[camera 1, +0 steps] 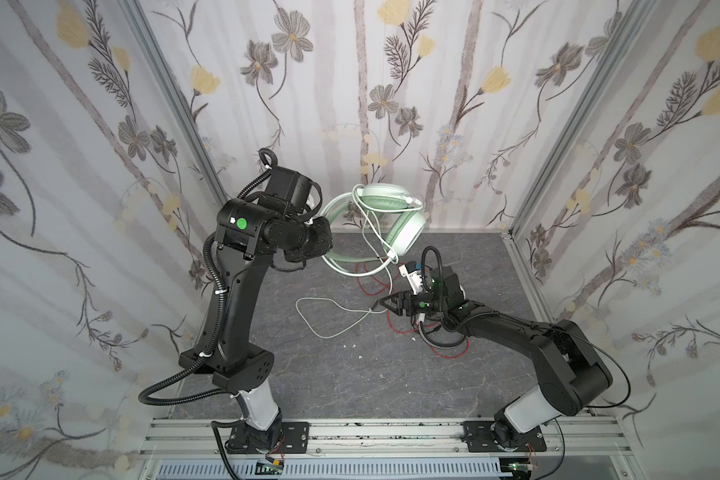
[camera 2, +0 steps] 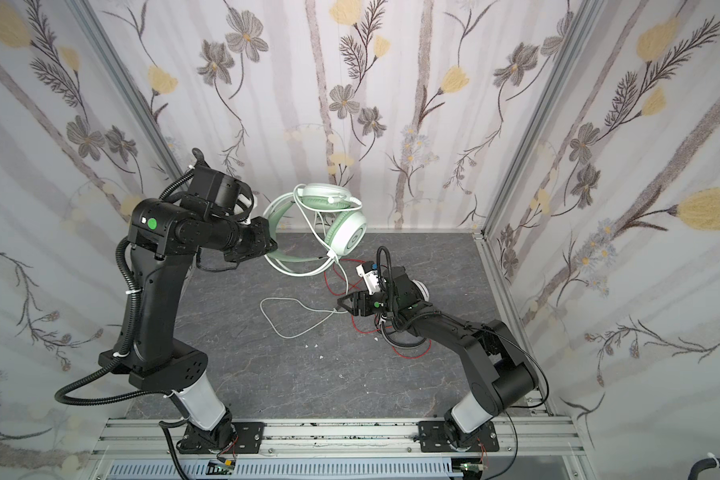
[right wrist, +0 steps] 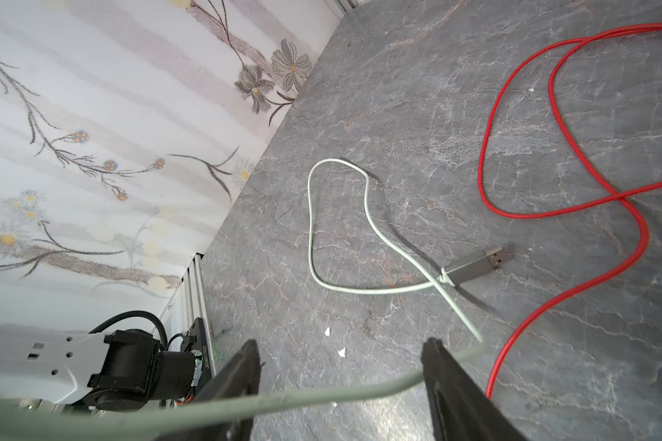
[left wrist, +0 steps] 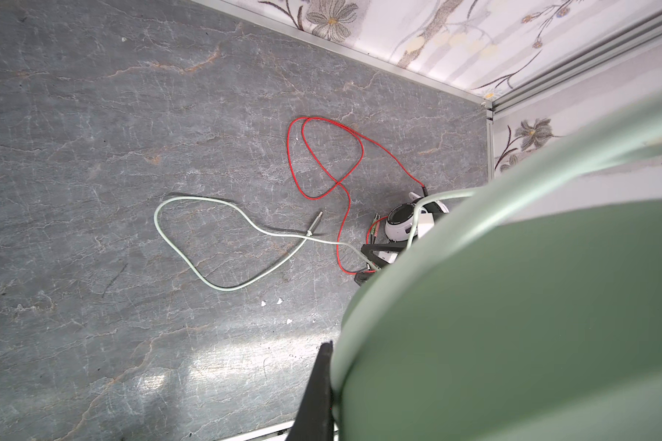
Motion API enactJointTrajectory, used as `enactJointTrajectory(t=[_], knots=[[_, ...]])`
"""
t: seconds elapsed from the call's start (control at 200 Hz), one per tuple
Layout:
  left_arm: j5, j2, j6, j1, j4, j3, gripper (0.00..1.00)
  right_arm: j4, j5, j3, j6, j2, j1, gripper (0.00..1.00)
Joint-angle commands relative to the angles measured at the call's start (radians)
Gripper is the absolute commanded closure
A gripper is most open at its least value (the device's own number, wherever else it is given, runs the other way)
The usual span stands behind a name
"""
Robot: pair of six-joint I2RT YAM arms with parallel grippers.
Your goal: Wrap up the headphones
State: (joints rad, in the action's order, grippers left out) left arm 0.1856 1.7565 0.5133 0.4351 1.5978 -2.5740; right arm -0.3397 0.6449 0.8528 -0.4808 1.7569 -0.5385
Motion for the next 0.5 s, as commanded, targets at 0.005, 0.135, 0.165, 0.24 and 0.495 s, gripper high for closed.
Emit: enactJointTrajectory(t=[0.005,0.135,0.165,0.24,0.495], knots=[[0.092,-0.015,0.004,-0.039,-0.008,-0.009,1.0,-0.098,-0.017,0.052,0.012,0.051,-0.02,0.33],[0.165,-0.014,0.005,-0.081,-0.023,-0.009,1.0,-0.153,-0.058,0.064,0.021,0.082,-0.033,0.41],[0.178,-0.015,0.006,-0.088,-0.03,-0.009,1.0,-0.162,-0.059,0.067,0.022,0.089,-0.034,0.48],[0.198,-0.015,0.007,-0.105,-0.042,-0.009,1.0,-0.189,-0.04,0.072,0.022,0.11,-0.033,0.7],[0.12,-0.002,0.029,-0.145,-0.038,-0.001,1.0,-0.04,-0.031,0.049,0.07,-0.008,-0.094,1.0]])
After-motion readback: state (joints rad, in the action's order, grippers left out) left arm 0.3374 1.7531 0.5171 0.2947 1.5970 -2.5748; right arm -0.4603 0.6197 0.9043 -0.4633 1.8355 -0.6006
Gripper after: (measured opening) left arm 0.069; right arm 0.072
